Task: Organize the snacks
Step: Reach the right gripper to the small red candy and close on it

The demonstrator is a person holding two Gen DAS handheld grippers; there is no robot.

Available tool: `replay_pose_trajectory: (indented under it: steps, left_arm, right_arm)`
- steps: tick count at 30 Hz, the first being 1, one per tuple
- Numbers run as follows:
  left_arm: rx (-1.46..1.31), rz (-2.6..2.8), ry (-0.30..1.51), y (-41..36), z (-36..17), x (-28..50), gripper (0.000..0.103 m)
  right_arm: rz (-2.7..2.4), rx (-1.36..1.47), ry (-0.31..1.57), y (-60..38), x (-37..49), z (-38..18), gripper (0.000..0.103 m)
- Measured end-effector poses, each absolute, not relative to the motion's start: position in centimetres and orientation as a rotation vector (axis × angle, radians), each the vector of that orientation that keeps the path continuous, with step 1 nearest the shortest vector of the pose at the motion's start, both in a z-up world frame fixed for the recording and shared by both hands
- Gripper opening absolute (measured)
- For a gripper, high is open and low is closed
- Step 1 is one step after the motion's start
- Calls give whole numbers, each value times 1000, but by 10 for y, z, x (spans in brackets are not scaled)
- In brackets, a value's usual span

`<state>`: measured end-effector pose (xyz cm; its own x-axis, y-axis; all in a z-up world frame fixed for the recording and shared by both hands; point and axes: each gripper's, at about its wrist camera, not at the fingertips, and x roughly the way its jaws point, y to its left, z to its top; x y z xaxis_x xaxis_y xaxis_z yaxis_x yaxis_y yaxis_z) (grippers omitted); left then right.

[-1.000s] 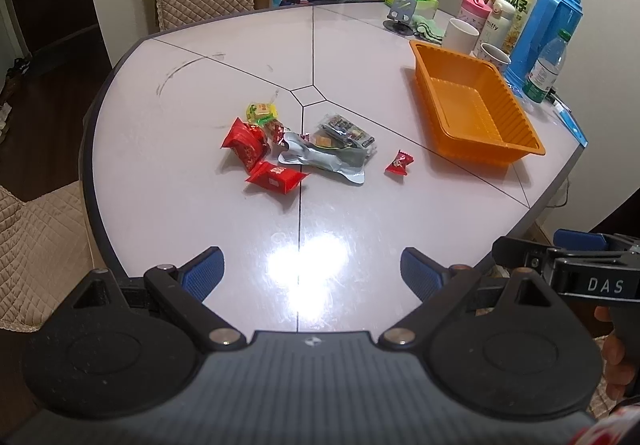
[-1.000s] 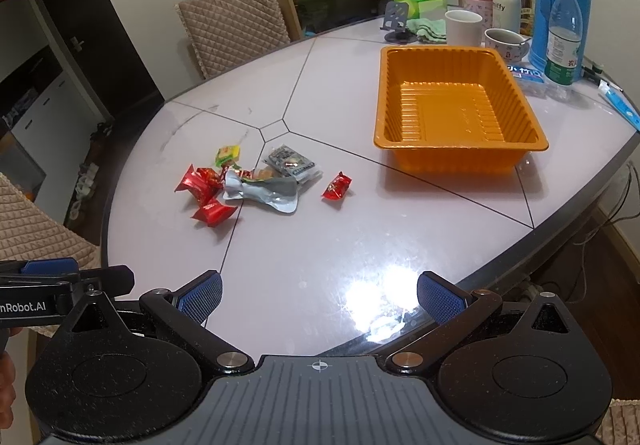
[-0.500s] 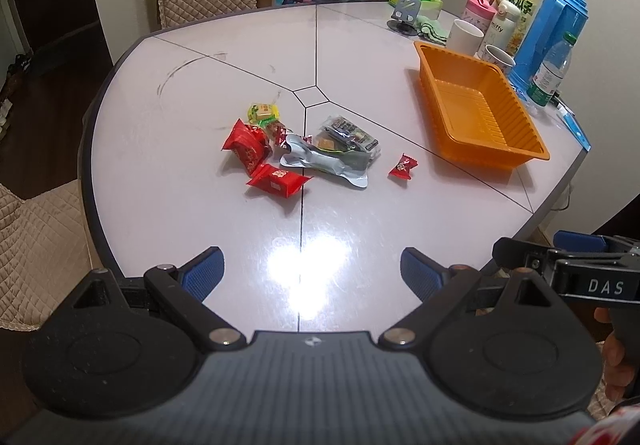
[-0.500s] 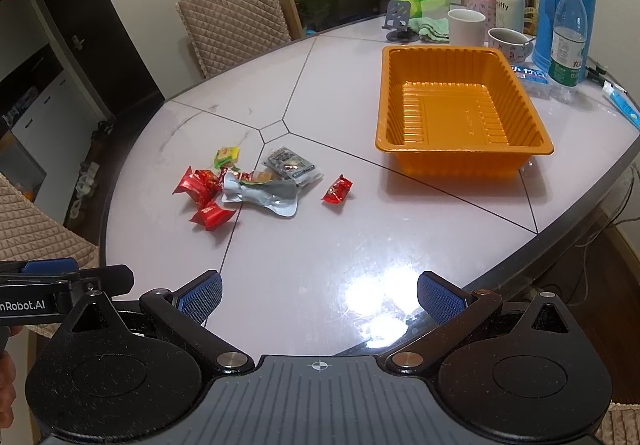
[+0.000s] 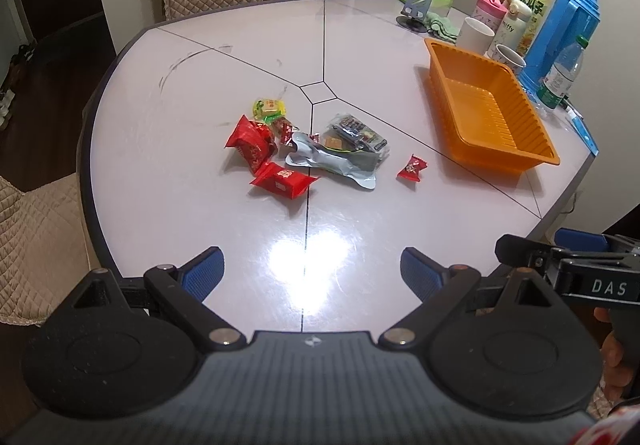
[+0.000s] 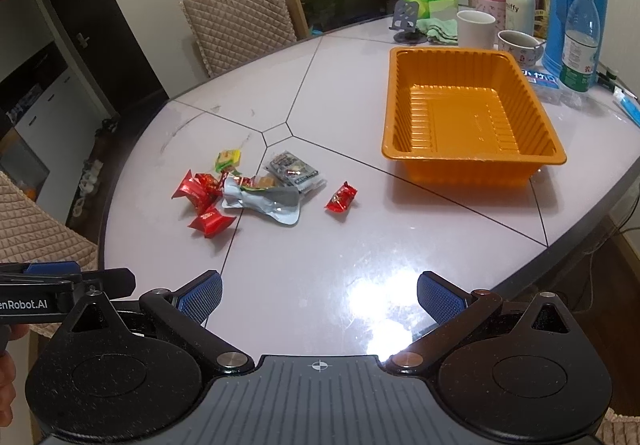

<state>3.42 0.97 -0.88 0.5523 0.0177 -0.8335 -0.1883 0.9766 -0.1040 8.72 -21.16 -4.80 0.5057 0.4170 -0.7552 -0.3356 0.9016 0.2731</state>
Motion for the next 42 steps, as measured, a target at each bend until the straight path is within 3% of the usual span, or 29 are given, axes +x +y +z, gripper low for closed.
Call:
replay_pose_trajectory:
  steps: [23, 25, 37, 42]
  left_arm:
    - [-254, 210, 969, 39, -49, 73, 94]
    - [-265, 233, 977, 42, -55, 77, 94]
    - [-295, 329, 977, 52, -79, 97, 94]
    - [-300, 359, 973, 54, -84, 104, 94]
  right_arm:
    - [536, 28, 872, -201, 143, -103, 102]
    - [536, 21, 866, -198, 149, -111, 90]
    - [515, 41, 849, -184, 192, -143, 57]
    - [501, 56, 856, -179, 206, -151, 48]
